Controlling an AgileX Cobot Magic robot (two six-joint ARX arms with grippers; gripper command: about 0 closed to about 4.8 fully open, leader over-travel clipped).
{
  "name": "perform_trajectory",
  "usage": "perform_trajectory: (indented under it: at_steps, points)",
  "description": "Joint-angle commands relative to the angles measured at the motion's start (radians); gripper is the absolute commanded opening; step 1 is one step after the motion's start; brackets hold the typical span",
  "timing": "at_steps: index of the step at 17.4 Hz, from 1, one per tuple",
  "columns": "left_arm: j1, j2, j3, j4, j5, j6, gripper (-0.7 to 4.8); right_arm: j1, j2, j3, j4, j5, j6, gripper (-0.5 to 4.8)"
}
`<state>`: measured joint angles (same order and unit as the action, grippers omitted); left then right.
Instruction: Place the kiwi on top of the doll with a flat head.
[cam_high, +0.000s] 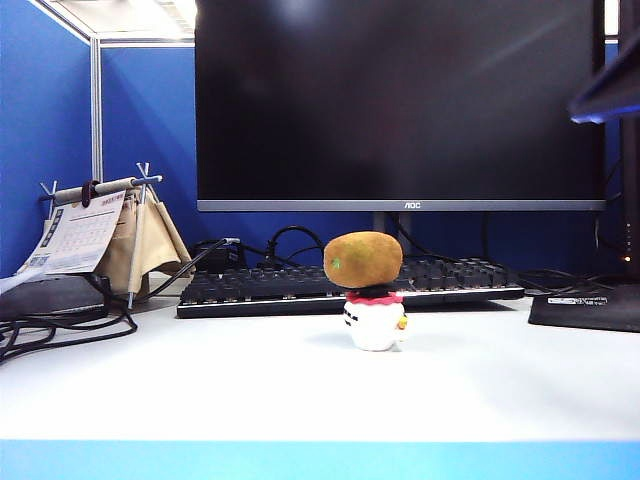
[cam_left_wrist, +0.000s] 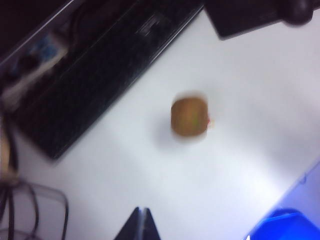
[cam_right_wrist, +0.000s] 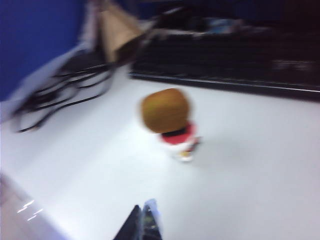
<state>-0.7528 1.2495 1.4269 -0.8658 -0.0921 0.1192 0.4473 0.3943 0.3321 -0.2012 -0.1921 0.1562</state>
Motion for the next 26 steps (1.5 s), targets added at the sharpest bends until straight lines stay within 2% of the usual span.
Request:
perform_trajectory:
  at_steps: [1,3,6,7,11,12,17,19,21,22,23,25,26]
  points:
    - [0.001,-0.278,-0.302,0.174,-0.069,-0.106,-0.05,0.000,0.000,0.006,0.001,-0.055,0.003,-0.01]
    - [0.000,-0.452,-0.488,0.249,-0.175,-0.207,-0.05,0.000,0.000,0.006,-0.033,-0.077,0.027,-0.01]
    - [0.000,-0.723,-0.753,0.333,-0.338,-0.286,-0.05,0.000,0.000,0.006,-0.087,-0.074,0.031,-0.01]
    - [0.000,-0.856,-0.865,0.360,-0.342,-0.309,-0.05,0.000,0.000,0.006,-0.082,-0.072,0.031,-0.01]
    - [0.000,-1.151,-1.106,0.396,-0.334,-0.371,-0.05,0.000,0.000,-0.013,-0.085,-0.015,0.032,-0.01]
    - [0.000,-1.247,-1.181,0.426,-0.320,-0.396,-0.05,0.000,-0.002,-0.037,-0.070,-0.005,0.035,-0.01]
    - [0.000,-1.237,-1.279,0.464,-0.180,-0.415,-0.05,0.005,-0.072,-0.151,0.025,0.058,0.091,-0.01]
    - [0.000,-1.237,-1.299,0.472,0.034,-0.409,-0.05,0.005,-0.110,-0.190,0.010,0.045,0.091,-0.01]
    - [0.000,-1.237,-1.309,0.478,0.206,-0.354,-0.05,0.005,-0.125,-0.219,0.011,-0.060,0.091,-0.01]
    - [0.000,-1.237,-1.319,0.480,0.250,-0.336,-0.05,0.005,-0.125,-0.245,0.011,-0.134,0.090,-0.01]
    - [0.001,-1.237,-1.333,0.479,0.241,-0.335,-0.05,0.005,-0.125,-0.281,0.011,-0.175,0.091,-0.01]
    - [0.001,-1.234,-1.355,0.480,0.216,-0.330,-0.05,0.006,-0.122,-0.315,0.011,-0.192,0.098,-0.01]
    - [0.001,-1.232,-1.355,0.478,0.125,-0.324,-0.05,0.005,-0.118,-0.315,0.017,-0.187,0.098,-0.01]
